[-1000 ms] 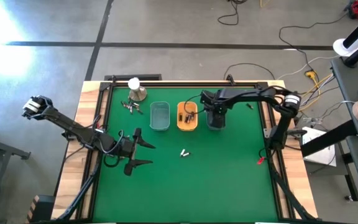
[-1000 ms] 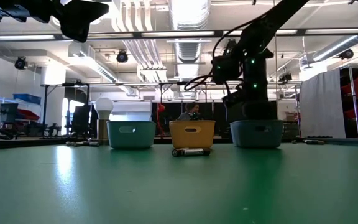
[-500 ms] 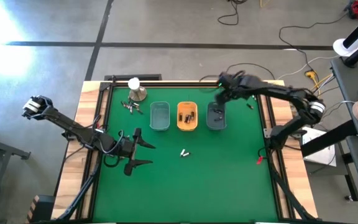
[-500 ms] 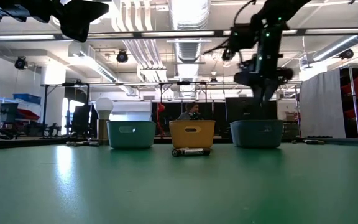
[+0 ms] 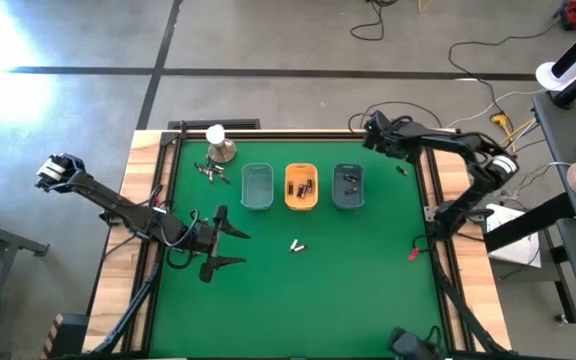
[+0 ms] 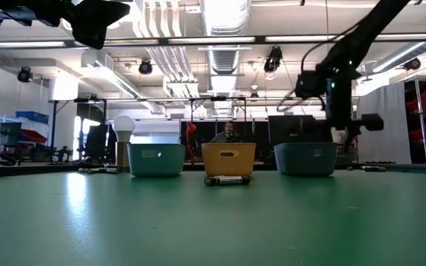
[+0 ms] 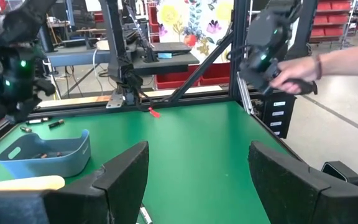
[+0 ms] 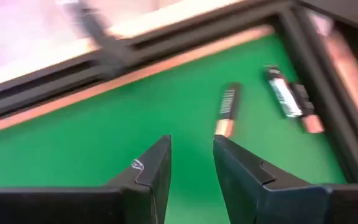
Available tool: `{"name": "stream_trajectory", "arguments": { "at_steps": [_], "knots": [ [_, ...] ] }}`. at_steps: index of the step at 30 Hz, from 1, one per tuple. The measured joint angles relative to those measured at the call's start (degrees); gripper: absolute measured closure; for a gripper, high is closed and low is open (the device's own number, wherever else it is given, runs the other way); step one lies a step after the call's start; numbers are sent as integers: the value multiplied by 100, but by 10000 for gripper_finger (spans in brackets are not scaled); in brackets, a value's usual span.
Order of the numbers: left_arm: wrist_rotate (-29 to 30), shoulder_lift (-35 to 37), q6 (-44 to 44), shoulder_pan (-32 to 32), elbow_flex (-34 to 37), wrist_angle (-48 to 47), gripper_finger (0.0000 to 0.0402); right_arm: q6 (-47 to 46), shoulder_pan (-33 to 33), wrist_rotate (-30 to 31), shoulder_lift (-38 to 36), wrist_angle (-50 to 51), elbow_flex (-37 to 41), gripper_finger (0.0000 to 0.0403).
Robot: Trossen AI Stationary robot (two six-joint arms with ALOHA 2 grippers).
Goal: Sort batteries
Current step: Put the black battery into the blue bin
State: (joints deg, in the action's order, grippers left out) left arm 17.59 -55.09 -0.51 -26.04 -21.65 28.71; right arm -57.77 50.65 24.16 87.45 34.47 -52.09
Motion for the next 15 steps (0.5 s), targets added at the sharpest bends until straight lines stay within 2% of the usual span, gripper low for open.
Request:
{"name": "stream_trajectory", "arguments": {
  "at_steps": [7,15],
  "knots": [
    [2,0,2,0,0,-83,149,-652,127,500,531,-65,51,284],
    [4,0,64,0,0,-164,149,-848,239,636,1038,-346,-8,283]
  ]
}}
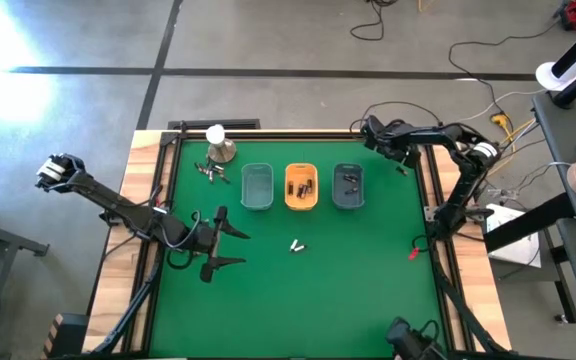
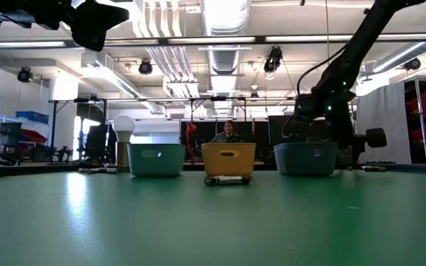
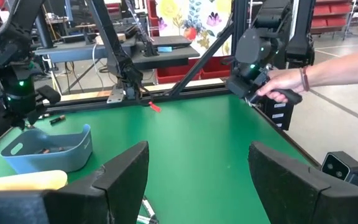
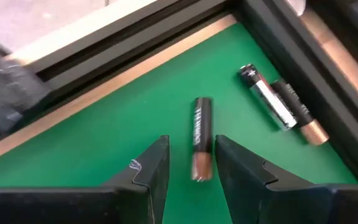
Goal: Sort batteries
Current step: Put the black battery into the blue bin
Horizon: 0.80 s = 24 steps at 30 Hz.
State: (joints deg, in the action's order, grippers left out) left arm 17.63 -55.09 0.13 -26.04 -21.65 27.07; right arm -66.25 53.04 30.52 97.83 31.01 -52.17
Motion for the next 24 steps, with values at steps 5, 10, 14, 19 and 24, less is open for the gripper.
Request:
{"name": "stream_trajectory", "arguments": {
  "at_steps": [5,10,14,19,24],
  "knots": [
    [1,0,-10,0,0,-9,149,-179,0,115,50,39,-78,301],
    [2,0,-14,2,0,-11,149,-225,17,33,33,39,-76,328],
    [2,0,-18,4,0,-10,149,-288,-25,-147,60,35,-74,350],
    [2,0,-21,0,0,-9,149,-296,-81,-415,41,42,-74,363],
    [2,0,-64,0,0,13,149,-292,-229,-592,25,104,-76,355]
  ]
}}
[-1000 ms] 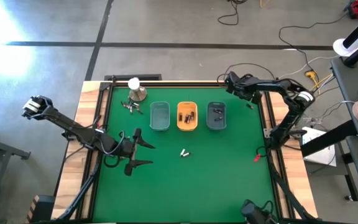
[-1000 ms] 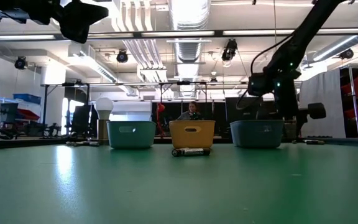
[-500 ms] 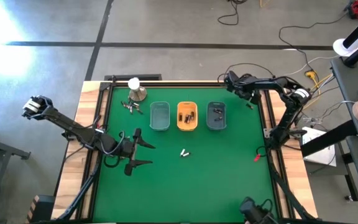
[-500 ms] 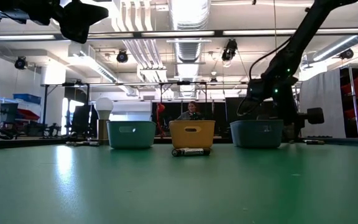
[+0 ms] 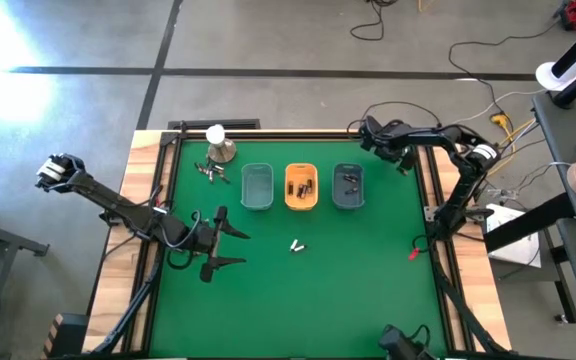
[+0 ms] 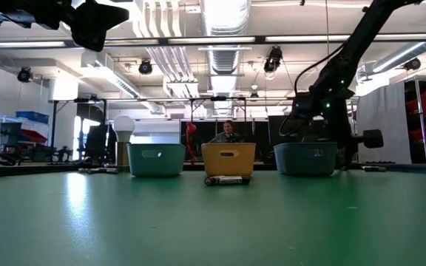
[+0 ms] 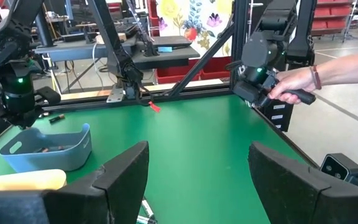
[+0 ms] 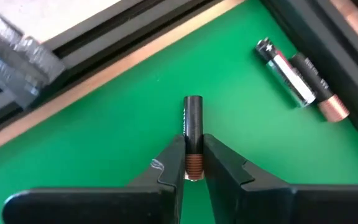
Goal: Sort batteries
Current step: Put the black battery into the blue bin
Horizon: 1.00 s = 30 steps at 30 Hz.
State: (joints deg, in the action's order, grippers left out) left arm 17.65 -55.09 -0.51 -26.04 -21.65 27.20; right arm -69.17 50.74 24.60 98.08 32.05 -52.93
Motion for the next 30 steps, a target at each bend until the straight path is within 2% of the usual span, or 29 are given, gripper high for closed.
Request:
{"name": "stream_trajectory", "arguments": {
  "at_steps": [14,21,26,30],
  "knots": [
    [-2,16,-2,0,0,23,149,357,-462,-648,-376,621,17,363],
    [-9,93,-35,-2,0,24,149,955,-899,-378,-986,712,16,367],
    [-13,103,-52,-2,0,22,149,2195,-1382,-256,-1531,633,-129,368],
    [-13,105,-52,-2,0,23,149,3967,-1843,-694,-1798,668,-295,368]
  ]
}}
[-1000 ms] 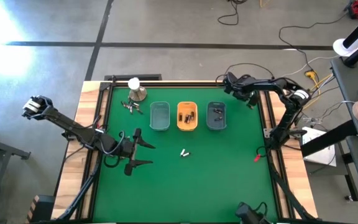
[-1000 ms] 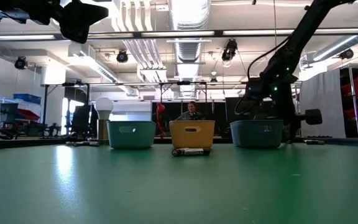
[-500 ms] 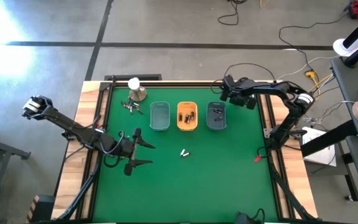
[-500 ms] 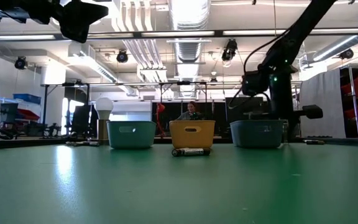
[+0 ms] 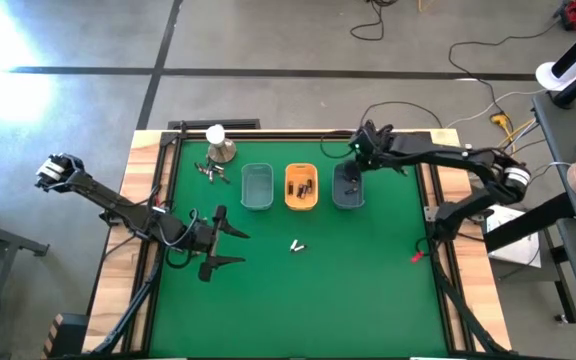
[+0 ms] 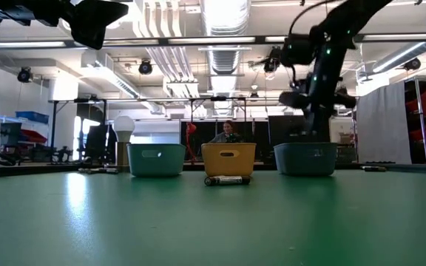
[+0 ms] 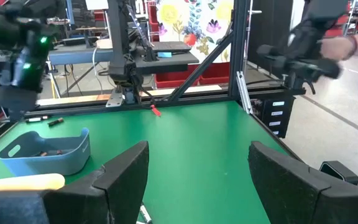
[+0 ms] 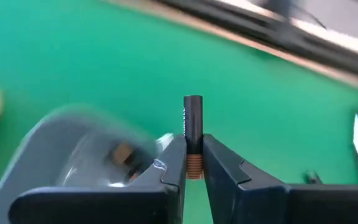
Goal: Sort batteries
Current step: Put the black battery into the blue bin
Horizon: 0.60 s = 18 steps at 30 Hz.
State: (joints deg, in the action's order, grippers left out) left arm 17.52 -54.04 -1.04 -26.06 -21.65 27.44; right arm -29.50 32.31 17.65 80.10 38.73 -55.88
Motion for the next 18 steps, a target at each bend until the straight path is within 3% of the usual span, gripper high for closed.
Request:
{"name": "stream_trajectory", "arguments": {
  "at_steps": [5,8,18],
  "knots": [
    [2,0,4,0,0,1,149,2633,-395,-1050,-114,5,-13,369],
    [9,2,19,0,0,10,149,3749,-574,-1387,-61,9,11,369],
    [141,-2,52,0,0,22,149,4604,-581,-1513,654,6,15,369]
  ]
}}
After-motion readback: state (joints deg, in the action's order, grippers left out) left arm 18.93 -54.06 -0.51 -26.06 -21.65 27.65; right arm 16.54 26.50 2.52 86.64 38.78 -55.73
